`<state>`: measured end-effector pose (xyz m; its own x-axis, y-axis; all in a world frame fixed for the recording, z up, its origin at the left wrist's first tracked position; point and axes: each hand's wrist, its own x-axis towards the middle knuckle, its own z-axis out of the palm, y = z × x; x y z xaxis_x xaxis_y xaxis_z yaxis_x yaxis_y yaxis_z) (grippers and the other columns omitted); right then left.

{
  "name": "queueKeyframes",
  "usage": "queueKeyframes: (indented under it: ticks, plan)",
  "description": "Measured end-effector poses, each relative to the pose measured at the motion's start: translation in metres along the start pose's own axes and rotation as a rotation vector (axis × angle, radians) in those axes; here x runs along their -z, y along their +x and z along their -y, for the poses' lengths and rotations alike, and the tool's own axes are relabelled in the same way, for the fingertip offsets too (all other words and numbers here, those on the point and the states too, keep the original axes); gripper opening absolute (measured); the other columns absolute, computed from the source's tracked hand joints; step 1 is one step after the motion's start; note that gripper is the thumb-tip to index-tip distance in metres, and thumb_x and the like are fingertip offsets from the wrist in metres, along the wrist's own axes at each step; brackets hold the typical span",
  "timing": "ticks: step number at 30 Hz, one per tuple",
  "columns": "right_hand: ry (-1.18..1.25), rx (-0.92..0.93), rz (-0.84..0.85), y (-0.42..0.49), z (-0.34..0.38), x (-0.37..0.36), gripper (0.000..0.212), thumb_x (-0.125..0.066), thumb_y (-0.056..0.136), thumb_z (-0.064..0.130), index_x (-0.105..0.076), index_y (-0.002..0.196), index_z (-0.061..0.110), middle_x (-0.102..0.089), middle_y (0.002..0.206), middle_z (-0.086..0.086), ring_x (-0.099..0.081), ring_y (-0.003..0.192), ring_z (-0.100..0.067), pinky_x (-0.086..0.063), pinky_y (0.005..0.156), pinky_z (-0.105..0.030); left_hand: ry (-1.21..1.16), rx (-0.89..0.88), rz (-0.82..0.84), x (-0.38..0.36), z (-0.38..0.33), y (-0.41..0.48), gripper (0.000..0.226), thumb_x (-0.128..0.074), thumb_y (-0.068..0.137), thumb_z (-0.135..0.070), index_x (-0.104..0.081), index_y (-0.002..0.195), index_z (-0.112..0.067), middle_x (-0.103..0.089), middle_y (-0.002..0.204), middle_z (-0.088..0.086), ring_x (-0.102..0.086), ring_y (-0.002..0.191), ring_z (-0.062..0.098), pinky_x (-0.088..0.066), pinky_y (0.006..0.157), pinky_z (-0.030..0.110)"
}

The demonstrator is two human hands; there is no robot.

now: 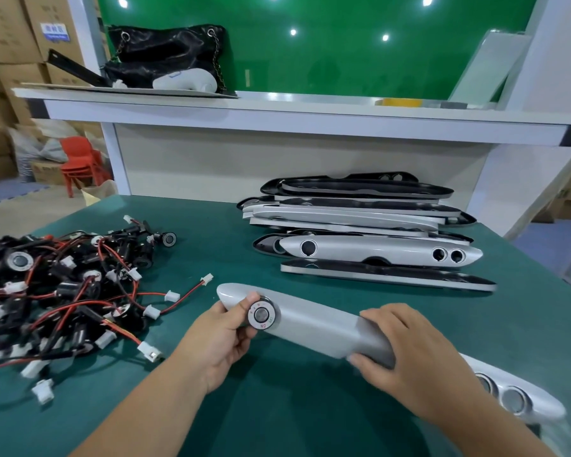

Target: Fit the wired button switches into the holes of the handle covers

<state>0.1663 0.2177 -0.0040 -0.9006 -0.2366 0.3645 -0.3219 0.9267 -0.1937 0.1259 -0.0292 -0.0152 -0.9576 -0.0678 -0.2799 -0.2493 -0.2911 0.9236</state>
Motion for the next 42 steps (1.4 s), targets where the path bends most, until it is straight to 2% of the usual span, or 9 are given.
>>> queueKeyframes:
  ticks: [4, 9, 12, 17, 20, 25, 30, 33, 42]
  plan:
    - [0.065, -0.045, 0.073, 0.016, 0.023, -0.001, 0.072, -0.021, 0.072, 0.078, -0.036, 0.131, 0.041, -0.050, 0.114, 0.020, -0.047, 0.110, -0.008, -0.036, 0.089, -0.030, 0.025, -0.140, -0.056, -0.004, 0.002, 0.001, 0.015, -0.065, 0.085, -0.036, -0.064, 0.087, -0.022, -0.059, 0.056, -0.013, -0.045, 0.041, 0.001, -0.039, 0.055, 0.021]
    - [0.282, 0.125, 0.045, 0.038, 0.067, -0.008, 0.062, -0.048, 0.082, 0.063, -0.023, 0.139, 0.054, -0.043, 0.129, 0.023, -0.041, 0.119, -0.005, -0.035, 0.099, -0.030, 0.007, -0.264, -0.010, -0.017, 0.008, -0.007, 0.016, -0.067, 0.084, -0.030, -0.064, 0.081, -0.015, -0.066, 0.063, -0.007, -0.056, 0.052, 0.005, -0.045, 0.053, 0.018]
    - [0.351, 0.197, -0.041, 0.047, 0.080, -0.012, 0.050, -0.059, 0.089, 0.041, -0.042, 0.135, 0.047, -0.049, 0.129, 0.024, -0.044, 0.116, -0.002, -0.033, 0.097, -0.014, -0.009, -0.270, 0.043, -0.019, 0.009, -0.011, 0.015, -0.064, 0.088, -0.027, -0.063, 0.083, -0.013, -0.070, 0.072, 0.000, -0.060, 0.065, 0.011, -0.050, 0.063, 0.022]
    - [0.363, 0.154, -0.036, 0.044, 0.076, -0.012, 0.060, -0.063, 0.082, 0.049, -0.040, 0.137, 0.045, -0.051, 0.130, 0.024, -0.038, 0.117, 0.006, -0.018, 0.087, 0.006, -0.004, -0.287, 0.043, -0.018, 0.007, -0.012, 0.014, -0.065, 0.087, -0.027, -0.066, 0.090, -0.013, -0.075, 0.083, 0.001, -0.067, 0.070, 0.010, -0.051, 0.065, 0.022]
    - [0.420, 0.143, -0.008, 0.039, 0.071, -0.006, 0.055, -0.059, 0.087, 0.042, -0.039, 0.138, 0.044, -0.054, 0.129, 0.020, -0.042, 0.116, 0.005, -0.023, 0.089, 0.004, 0.001, -0.296, 0.059, -0.019, 0.005, -0.015, 0.014, -0.066, 0.085, -0.030, -0.065, 0.091, -0.017, -0.074, 0.083, -0.003, -0.064, 0.069, 0.005, -0.048, 0.068, 0.022]
    - [0.369, 0.116, -0.186, 0.036, 0.076, -0.006, 0.048, -0.069, 0.082, 0.038, -0.058, 0.128, 0.027, -0.061, 0.124, 0.013, -0.042, 0.115, -0.001, -0.024, 0.092, -0.003, 0.020, -0.304, 0.183, -0.016, 0.001, -0.019, 0.039, -0.067, 0.074, -0.051, -0.065, 0.099, -0.022, -0.073, 0.101, -0.004, -0.066, 0.096, 0.009, -0.046, 0.089, 0.032]
    - [0.320, 0.105, -0.189, 0.036, 0.081, -0.007, 0.055, -0.074, 0.074, 0.045, -0.062, 0.120, 0.017, -0.062, 0.121, 0.008, -0.051, 0.112, -0.009, -0.031, 0.094, -0.014, -0.010, -0.318, 0.226, -0.016, -0.003, -0.022, 0.047, -0.071, 0.063, -0.036, -0.064, 0.104, -0.013, -0.074, 0.099, 0.002, -0.067, 0.091, 0.011, -0.048, 0.087, 0.033]
    - [0.353, 0.145, -0.159, 0.033, 0.074, -0.005, 0.045, -0.070, 0.082, 0.036, -0.062, 0.122, 0.017, -0.060, 0.124, 0.008, -0.049, 0.115, -0.007, -0.030, 0.097, -0.012, -0.003, -0.290, 0.199, -0.014, -0.003, -0.023, 0.027, -0.067, 0.067, -0.036, -0.067, 0.090, -0.022, -0.073, 0.089, -0.005, -0.063, 0.080, 0.008, -0.044, 0.079, 0.029]
    - [0.347, 0.101, -0.357, 0.032, 0.085, -0.005, 0.037, -0.066, 0.078, 0.040, -0.068, 0.101, 0.012, -0.068, 0.109, 0.003, -0.057, 0.100, -0.013, -0.043, 0.085, -0.025, -0.073, -0.289, 0.328, -0.015, -0.009, -0.029, 0.024, -0.070, 0.072, -0.024, -0.062, 0.094, -0.027, -0.072, 0.096, -0.007, -0.064, 0.083, 0.006, -0.044, 0.078, 0.030]
